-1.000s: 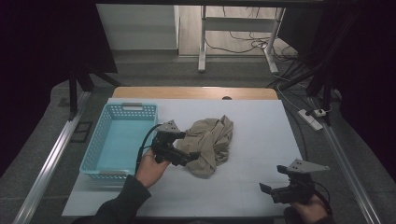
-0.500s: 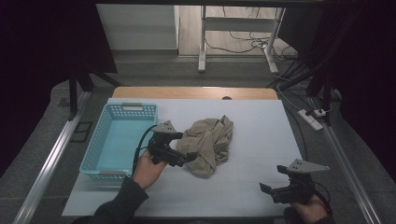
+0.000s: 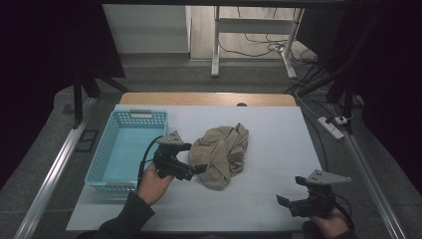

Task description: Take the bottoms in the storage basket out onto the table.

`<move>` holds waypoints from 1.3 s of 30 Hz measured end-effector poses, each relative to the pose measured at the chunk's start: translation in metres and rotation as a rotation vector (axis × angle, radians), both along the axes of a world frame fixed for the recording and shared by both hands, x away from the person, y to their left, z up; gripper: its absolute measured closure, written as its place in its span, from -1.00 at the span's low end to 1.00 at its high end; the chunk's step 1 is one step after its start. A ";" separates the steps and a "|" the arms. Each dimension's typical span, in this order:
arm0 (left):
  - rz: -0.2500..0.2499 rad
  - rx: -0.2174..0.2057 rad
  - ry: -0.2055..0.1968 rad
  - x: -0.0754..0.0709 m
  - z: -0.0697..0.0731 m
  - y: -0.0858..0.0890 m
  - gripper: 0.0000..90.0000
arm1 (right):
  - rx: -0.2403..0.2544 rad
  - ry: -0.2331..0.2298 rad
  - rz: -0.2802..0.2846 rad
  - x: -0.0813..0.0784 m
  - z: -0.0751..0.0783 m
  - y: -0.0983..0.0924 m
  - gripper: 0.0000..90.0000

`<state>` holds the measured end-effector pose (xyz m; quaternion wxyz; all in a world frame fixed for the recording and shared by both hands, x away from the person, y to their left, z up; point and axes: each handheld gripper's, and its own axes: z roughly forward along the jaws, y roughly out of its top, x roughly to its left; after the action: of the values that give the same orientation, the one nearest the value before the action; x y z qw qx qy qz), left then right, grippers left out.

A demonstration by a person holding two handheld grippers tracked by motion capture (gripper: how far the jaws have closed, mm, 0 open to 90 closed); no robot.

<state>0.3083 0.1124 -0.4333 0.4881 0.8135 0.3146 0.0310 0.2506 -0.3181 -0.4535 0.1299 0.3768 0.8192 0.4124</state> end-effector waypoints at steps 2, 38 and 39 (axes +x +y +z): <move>0.005 -0.003 -0.002 -0.001 0.000 0.002 -0.99 | 0.000 0.000 0.000 0.000 0.000 0.000 -0.97; 0.062 -0.023 -0.014 -0.023 -0.003 0.030 -0.99 | -0.001 -0.003 0.004 0.000 0.000 0.000 -0.97; 0.063 -0.023 -0.014 -0.024 -0.003 0.031 -0.99 | 0.000 -0.003 0.004 0.000 0.000 0.000 -0.97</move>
<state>0.2844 0.1433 -0.4366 0.4985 0.7973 0.3369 0.0485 0.2505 -0.3176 -0.4536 0.1303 0.3746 0.8199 0.4130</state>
